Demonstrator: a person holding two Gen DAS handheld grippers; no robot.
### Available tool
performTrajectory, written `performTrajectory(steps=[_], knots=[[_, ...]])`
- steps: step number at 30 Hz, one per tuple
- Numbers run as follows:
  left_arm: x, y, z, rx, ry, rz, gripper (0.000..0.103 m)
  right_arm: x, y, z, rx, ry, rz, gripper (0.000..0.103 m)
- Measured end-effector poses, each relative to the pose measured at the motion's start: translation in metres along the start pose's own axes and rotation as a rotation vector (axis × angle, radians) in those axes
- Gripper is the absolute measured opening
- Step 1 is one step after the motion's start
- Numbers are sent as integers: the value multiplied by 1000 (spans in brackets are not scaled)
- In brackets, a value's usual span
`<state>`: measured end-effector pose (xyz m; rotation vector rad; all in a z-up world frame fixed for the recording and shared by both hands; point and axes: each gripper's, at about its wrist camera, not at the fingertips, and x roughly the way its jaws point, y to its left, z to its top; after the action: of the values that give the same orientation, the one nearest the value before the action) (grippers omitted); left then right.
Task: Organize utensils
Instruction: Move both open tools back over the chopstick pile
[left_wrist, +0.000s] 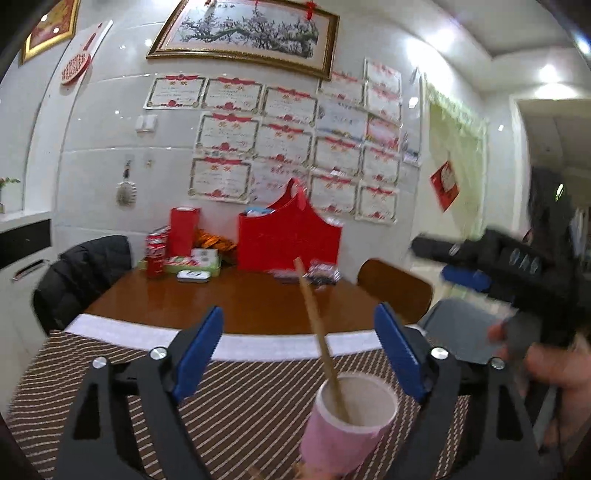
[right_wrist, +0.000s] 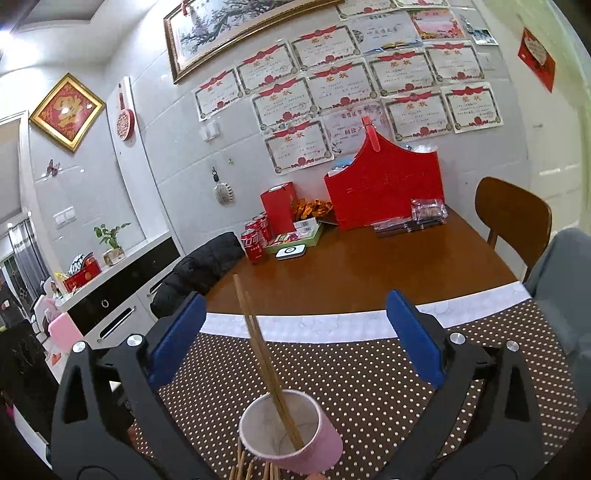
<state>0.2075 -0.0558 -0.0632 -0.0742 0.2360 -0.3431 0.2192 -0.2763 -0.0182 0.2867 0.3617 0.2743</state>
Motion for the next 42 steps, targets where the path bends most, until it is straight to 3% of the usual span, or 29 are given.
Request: performTrajectory(steps=[6, 14, 19, 23, 25, 33, 42], knots=[[-29, 0, -15, 75, 107, 93, 84, -30, 23, -10, -99, 69, -29, 97], [-47, -1, -52, 74, 268, 140, 84, -53, 22, -68, -124, 236, -47, 97], [-56, -4, -78, 95, 349, 162, 84, -59, 3, -104, -72, 292, -29, 97], [-63, -9, -107, 111, 459, 183, 84, -52, -17, -128, 13, 305, 8, 97], [-67, -11, -119, 119, 501, 196, 84, -45, -22, -138, 37, 352, 15, 97], [-73, -22, -170, 143, 681, 221, 84, -53, -35, -140, 58, 346, 34, 97], [-69, -22, -170, 57, 715, 198, 84, -51, -34, -145, 41, 371, 30, 97]])
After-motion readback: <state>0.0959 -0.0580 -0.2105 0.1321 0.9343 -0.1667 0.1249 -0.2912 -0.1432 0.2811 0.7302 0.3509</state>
